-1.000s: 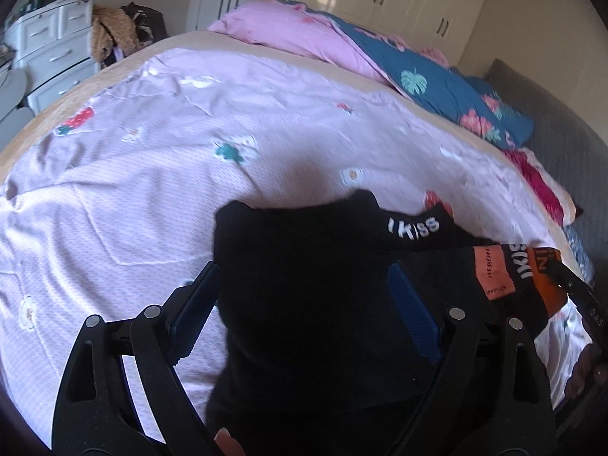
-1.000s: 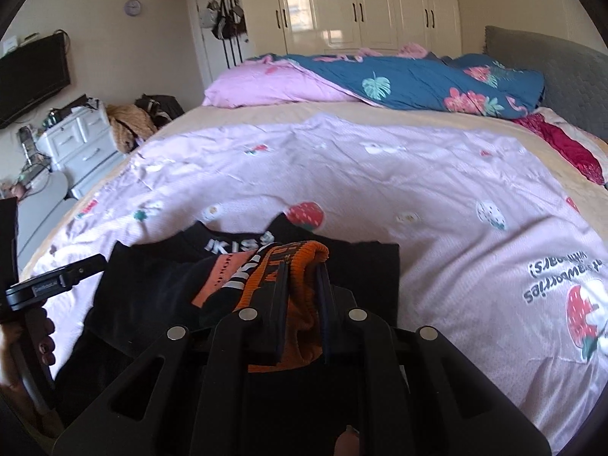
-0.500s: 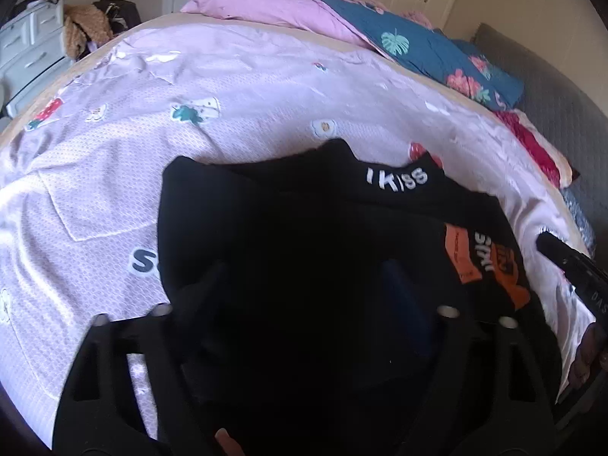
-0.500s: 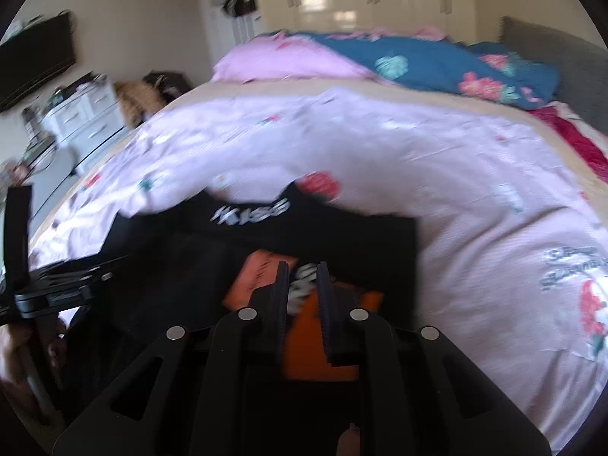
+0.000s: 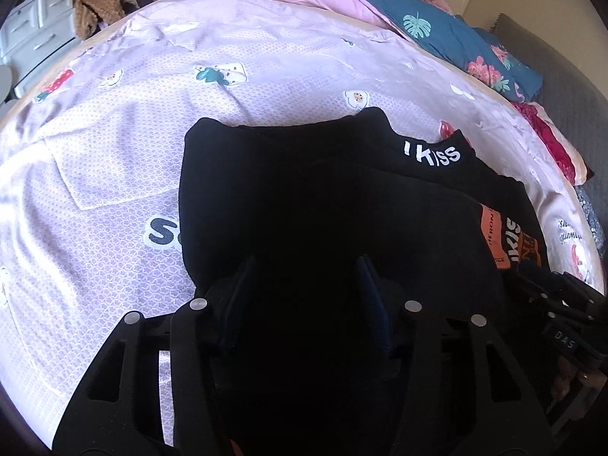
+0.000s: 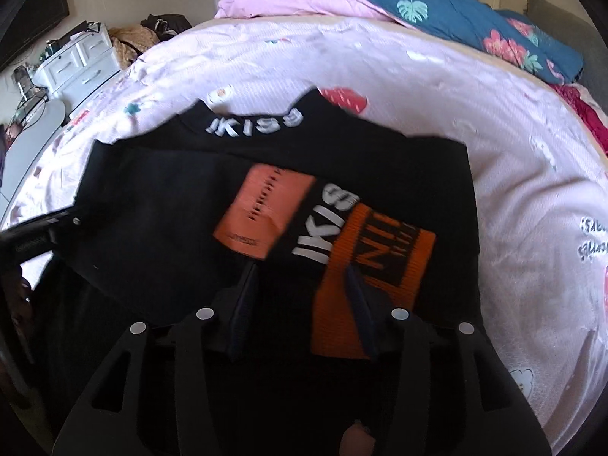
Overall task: Fold small clothes
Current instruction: 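Lay the cuff flat on the shirt body and open the right gripper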
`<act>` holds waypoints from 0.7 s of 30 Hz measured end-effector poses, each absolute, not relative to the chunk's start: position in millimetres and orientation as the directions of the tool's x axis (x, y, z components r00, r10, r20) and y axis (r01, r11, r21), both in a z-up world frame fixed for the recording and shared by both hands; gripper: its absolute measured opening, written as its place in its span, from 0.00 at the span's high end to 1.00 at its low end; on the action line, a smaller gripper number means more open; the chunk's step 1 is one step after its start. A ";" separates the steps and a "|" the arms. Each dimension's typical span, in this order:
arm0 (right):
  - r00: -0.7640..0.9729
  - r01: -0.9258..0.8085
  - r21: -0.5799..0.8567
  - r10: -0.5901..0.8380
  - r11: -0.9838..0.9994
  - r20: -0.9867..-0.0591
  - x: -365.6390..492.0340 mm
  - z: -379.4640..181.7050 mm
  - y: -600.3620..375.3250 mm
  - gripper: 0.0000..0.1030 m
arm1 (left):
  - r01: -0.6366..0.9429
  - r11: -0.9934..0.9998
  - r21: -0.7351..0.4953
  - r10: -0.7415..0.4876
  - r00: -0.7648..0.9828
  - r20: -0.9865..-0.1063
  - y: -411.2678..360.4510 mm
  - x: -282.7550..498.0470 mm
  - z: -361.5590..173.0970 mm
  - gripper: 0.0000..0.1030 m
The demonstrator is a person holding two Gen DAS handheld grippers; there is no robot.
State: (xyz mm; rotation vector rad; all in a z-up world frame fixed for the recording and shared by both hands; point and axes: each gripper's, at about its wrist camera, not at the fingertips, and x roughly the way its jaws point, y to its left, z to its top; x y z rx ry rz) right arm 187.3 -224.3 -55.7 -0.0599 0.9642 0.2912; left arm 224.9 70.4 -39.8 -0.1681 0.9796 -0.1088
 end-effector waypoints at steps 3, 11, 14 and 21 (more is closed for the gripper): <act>0.537 -0.268 0.074 0.212 0.961 -0.817 185.1 -56.5 -225.4 0.56 | 0.020 0.983 -0.185 -0.165 0.554 -0.816 69.2 224.7 -39.5 0.55; 0.589 -0.258 0.091 0.231 0.962 -0.775 177.1 -39.3 -234.6 0.34 | 0.035 0.983 -0.180 -0.168 0.557 -0.813 64.7 222.6 -36.5 0.46; 0.603 -0.245 0.103 0.235 0.964 -0.762 176.7 -33.2 -241.1 0.33 | 0.042 0.983 -0.179 -0.172 0.558 -0.812 63.0 221.6 -34.5 0.42; 0.639 -0.208 0.123 0.230 0.970 -0.734 174.4 -22.2 -252.4 0.08 | 0.040 0.977 -0.212 -0.196 0.576 -0.793 65.3 214.5 -23.8 0.28</act>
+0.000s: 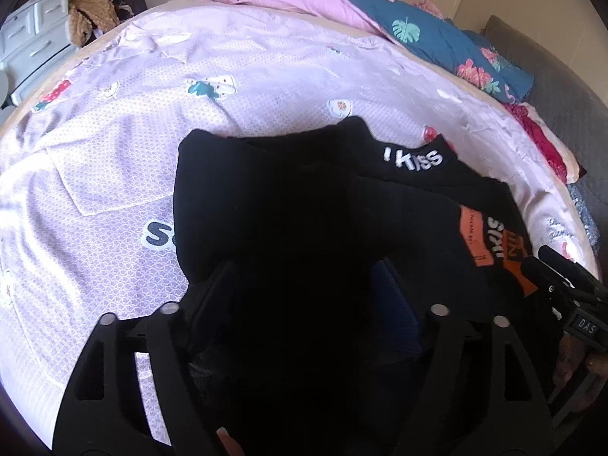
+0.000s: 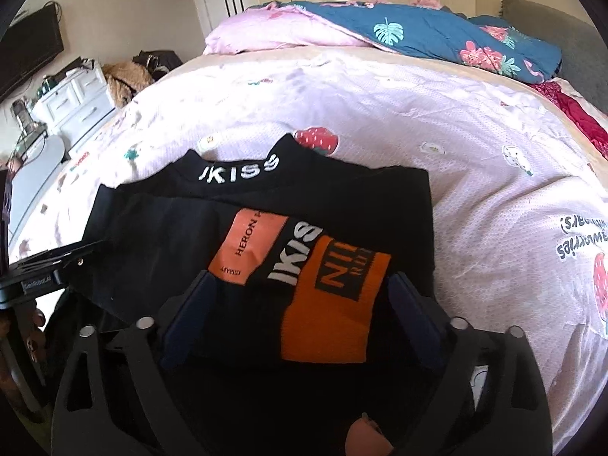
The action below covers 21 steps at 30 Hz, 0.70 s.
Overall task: Fold small clothes
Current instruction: 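Lay the cuff flat on the shirt body and open the right gripper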
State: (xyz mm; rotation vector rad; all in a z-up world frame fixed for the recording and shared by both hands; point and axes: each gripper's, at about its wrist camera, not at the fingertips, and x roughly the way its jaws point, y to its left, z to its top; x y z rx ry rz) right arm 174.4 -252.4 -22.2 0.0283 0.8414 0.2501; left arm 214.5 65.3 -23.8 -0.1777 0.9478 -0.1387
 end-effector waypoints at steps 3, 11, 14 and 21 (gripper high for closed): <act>0.653 -0.199 0.133 0.232 0.971 -0.721 173.8 -17.9 -254.9 0.06 | 0.046 0.975 -0.218 -0.202 0.597 -0.777 65.3 210.1 -15.9 0.16; 0.675 -0.188 0.147 0.237 0.971 -0.699 171.3 -9.0 -259.6 0.05 | 0.041 0.982 -0.186 -0.172 0.615 -0.769 62.9 207.4 -9.5 0.09; 0.685 -0.192 0.147 0.240 0.970 -0.688 168.5 -5.0 -258.9 0.05 | 0.039 0.979 -0.200 -0.181 0.618 -0.765 64.6 205.5 -6.9 0.09; 0.708 -0.208 0.148 0.253 0.967 -0.660 159.2 9.2 -259.5 0.05 | 0.047 0.977 -0.206 -0.185 0.657 -0.731 64.0 193.8 11.8 0.09</act>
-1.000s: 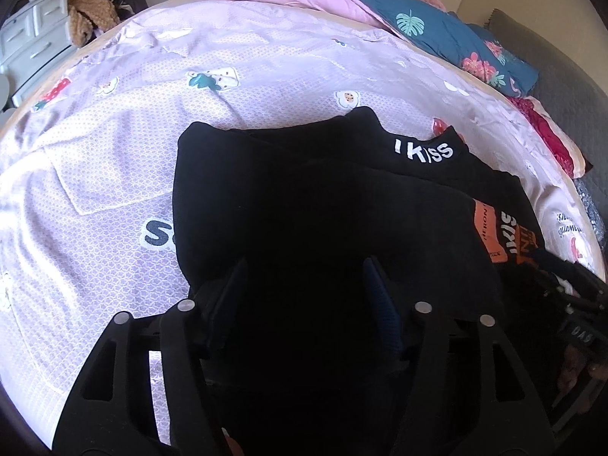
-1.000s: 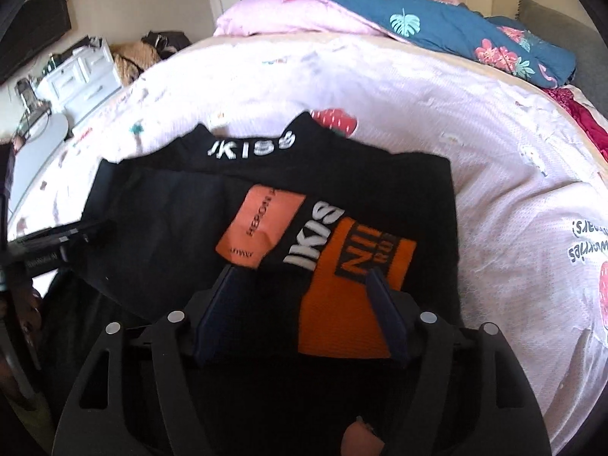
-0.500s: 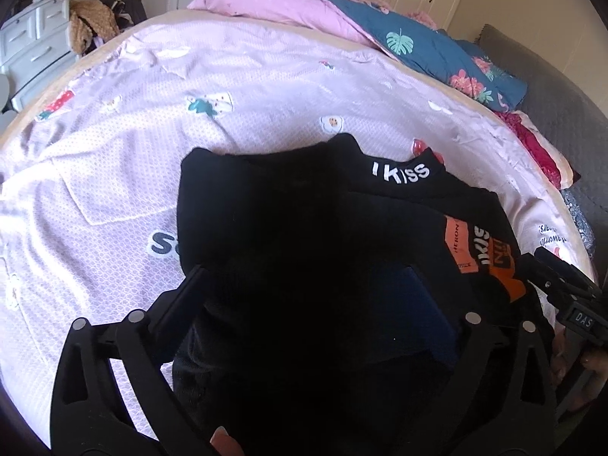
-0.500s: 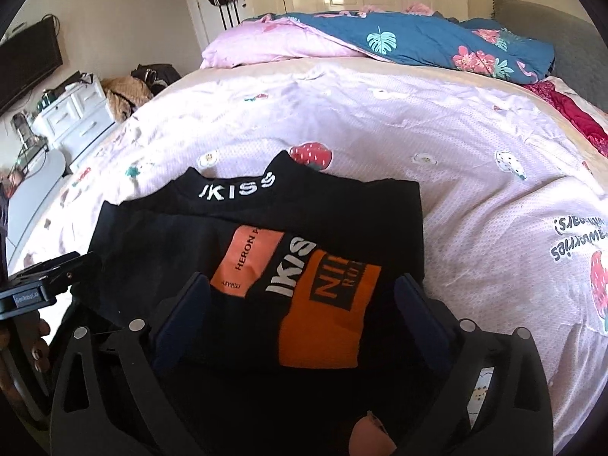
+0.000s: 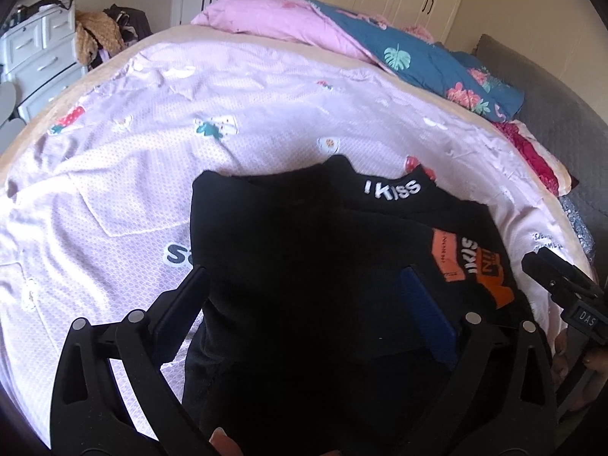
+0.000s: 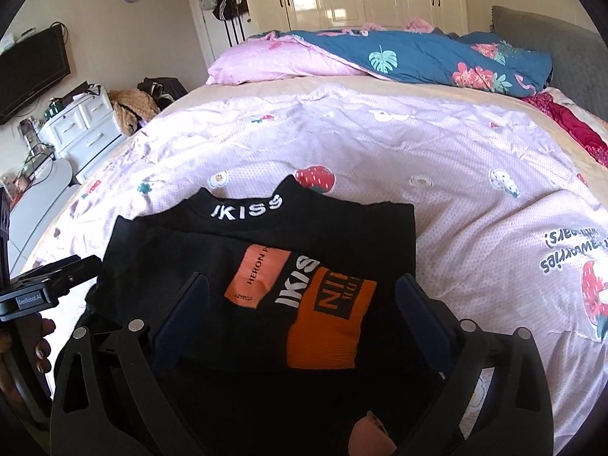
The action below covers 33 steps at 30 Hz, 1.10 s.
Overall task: Fold small clothes
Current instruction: 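Lay the cuff flat on the shirt body and open the right gripper, then move both open grippers down to the hem of the black shirt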
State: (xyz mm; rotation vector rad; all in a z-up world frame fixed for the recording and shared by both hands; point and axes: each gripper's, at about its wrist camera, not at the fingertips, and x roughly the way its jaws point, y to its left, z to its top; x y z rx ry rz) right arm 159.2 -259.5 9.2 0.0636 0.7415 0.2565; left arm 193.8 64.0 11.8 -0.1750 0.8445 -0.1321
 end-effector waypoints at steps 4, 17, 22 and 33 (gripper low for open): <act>0.721 -0.220 0.153 0.266 0.963 -0.639 151.9 18.8 -263.0 0.05 | 0.052 0.977 -0.208 -0.188 0.677 -0.712 61.9 186.9 23.1 0.09; 0.750 -0.236 0.181 0.297 0.955 -0.591 122.6 43.2 -282.2 0.04 | 0.046 0.976 -0.211 -0.178 0.724 -0.666 60.0 152.3 48.0 0.09; 0.759 -0.233 0.191 0.301 0.953 -0.577 111.5 49.2 -289.7 0.04 | 0.032 0.974 -0.225 -0.179 0.719 -0.672 63.2 140.4 45.9 0.09; 0.749 -0.230 0.222 0.318 0.947 -0.581 89.1 51.5 -302.7 0.04 | 0.011 0.975 -0.223 -0.167 0.702 -0.693 72.0 112.5 44.0 0.09</act>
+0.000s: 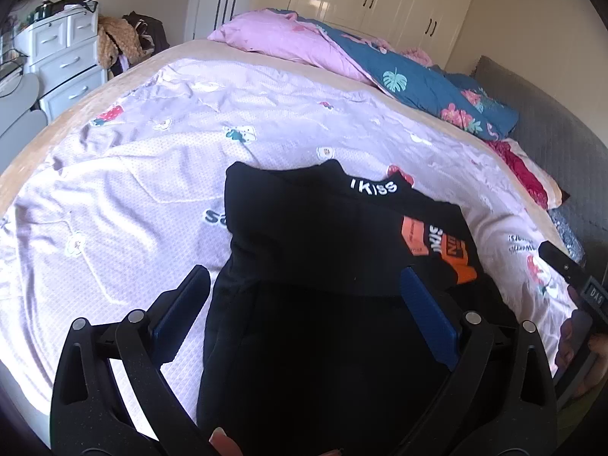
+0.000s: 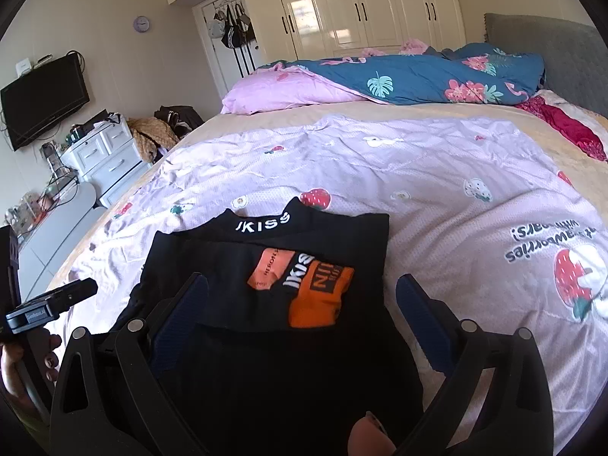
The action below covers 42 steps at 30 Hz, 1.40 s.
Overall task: Fold small clothes
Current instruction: 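Move both open grippers down to the hem of the black shirt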
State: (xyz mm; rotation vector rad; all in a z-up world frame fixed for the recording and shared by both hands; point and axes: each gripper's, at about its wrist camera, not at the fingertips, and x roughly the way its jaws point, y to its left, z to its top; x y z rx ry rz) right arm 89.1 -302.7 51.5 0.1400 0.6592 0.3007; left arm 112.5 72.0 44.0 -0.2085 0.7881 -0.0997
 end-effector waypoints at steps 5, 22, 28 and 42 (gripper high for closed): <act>0.742 -0.231 0.218 0.316 0.948 -0.591 74.0 50.8 -308.2 0.04 | 0.003 0.981 -0.196 -0.143 0.694 -0.705 75.5 99.6 44.0 0.09; 0.732 -0.223 0.194 0.296 0.955 -0.614 27.4 45.2 -322.7 0.04 | -0.019 0.980 -0.200 -0.131 0.692 -0.710 92.6 61.2 51.9 0.09; 0.725 -0.221 0.192 0.293 0.956 -0.623 17.4 43.2 -325.7 0.04 | -0.023 0.982 -0.187 -0.124 0.670 -0.732 96.0 48.6 44.5 0.09; 0.701 -0.238 0.179 0.296 0.955 -0.649 -2.3 35.1 -327.6 0.04 | -0.045 0.985 -0.164 -0.100 0.624 -0.775 107.6 20.0 26.4 0.09</act>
